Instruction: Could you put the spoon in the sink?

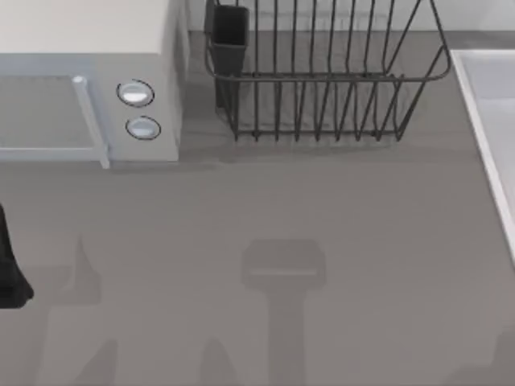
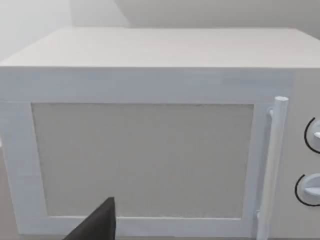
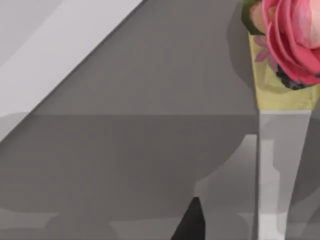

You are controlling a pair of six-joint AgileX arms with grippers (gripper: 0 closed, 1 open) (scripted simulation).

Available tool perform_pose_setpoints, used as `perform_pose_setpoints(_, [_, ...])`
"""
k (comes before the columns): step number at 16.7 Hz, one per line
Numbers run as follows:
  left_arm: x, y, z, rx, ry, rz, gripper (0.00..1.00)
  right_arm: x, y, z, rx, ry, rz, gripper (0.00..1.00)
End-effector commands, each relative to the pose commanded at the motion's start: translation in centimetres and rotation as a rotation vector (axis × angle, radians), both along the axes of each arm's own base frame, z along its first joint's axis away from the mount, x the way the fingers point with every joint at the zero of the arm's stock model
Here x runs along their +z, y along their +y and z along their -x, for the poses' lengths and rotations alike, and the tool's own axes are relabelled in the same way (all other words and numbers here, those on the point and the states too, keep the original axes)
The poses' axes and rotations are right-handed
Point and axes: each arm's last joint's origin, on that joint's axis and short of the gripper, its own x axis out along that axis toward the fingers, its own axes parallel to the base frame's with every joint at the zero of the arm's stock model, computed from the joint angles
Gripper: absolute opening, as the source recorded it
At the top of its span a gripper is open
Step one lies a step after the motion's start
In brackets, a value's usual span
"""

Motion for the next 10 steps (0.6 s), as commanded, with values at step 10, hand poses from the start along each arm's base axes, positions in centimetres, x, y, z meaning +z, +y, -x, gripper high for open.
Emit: perform_pose_setpoints(10, [0.0,0.0,0.0,0.0,0.0,0.0,1.0,9.3,0.1,0.1,0.001,0.008,-0.004,0.0])
